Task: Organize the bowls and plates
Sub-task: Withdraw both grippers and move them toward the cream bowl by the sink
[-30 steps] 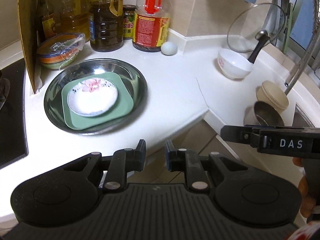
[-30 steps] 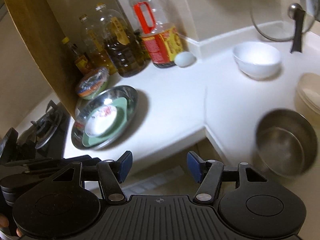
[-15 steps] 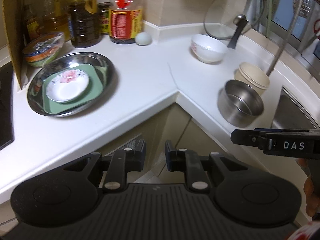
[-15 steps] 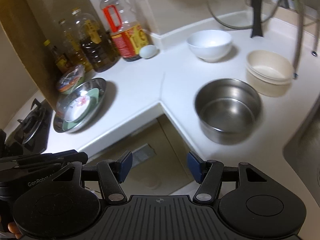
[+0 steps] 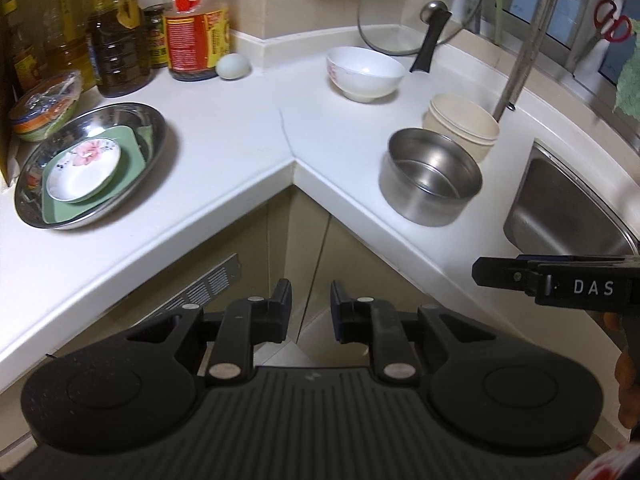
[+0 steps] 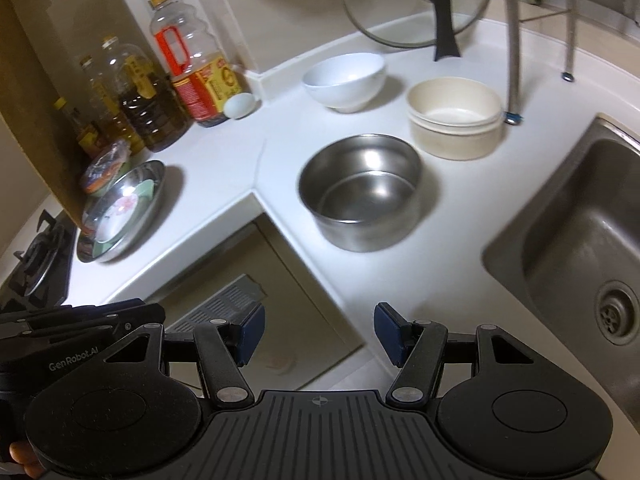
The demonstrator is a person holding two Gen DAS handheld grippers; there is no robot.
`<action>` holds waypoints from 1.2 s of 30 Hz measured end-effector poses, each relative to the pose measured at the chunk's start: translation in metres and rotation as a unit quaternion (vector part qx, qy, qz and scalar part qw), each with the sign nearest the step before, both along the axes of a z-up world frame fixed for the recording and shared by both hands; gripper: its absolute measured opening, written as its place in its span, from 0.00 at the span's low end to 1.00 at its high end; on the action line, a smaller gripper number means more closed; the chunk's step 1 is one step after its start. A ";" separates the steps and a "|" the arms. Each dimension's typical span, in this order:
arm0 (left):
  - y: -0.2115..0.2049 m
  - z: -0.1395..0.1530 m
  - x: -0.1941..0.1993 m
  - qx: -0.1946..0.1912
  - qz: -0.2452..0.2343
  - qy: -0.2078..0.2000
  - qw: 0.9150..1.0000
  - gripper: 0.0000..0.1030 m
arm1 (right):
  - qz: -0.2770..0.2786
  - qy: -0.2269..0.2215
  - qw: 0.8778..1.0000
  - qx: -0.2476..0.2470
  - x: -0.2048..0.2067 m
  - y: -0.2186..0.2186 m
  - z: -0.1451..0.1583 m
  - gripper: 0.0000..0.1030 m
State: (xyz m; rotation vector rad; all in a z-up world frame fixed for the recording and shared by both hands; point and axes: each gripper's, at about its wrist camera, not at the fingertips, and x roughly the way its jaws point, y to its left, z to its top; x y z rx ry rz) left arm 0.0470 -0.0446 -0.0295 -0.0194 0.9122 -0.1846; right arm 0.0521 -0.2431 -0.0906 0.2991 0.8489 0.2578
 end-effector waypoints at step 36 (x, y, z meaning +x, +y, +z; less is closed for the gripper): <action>-0.043 -0.002 0.099 0.021 -0.087 -0.028 0.996 0.18 | -0.149 -0.005 0.989 -0.004 0.025 -0.076 0.000 0.59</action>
